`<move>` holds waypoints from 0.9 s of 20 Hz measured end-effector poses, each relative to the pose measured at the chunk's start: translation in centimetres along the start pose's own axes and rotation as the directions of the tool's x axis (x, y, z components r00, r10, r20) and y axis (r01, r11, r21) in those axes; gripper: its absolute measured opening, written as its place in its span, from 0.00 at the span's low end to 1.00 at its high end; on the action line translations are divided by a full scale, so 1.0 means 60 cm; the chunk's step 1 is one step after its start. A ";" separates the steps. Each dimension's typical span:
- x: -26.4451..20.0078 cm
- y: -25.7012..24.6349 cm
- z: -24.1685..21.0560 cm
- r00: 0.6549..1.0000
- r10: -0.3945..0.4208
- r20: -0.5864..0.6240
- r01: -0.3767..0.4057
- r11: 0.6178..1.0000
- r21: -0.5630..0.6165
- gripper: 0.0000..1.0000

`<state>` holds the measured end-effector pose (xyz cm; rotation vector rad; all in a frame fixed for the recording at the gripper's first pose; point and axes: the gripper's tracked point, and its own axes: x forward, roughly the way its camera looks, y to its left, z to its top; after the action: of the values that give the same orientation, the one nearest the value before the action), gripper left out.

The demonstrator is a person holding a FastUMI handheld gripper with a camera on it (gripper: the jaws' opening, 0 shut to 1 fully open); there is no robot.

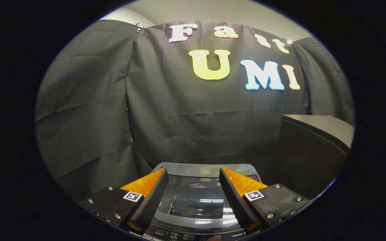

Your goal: Put the clothes into the washing machine and then close the washing machine lid.

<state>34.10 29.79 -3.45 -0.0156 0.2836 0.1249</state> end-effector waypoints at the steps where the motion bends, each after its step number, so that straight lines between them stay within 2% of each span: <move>1: -0.013 -0.002 0.013 1.000 0.009 0.011 -0.009 1.000 0.000 0.95; 10: -0.181 -0.086 0.139 0.986 0.052 0.159 -0.042 0.997 -0.069 0.95; 18: -0.318 -0.211 0.173 0.979 0.023 0.200 -0.015 0.999 -0.044 0.95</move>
<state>20.39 15.27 11.84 -0.0420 0.0791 0.1504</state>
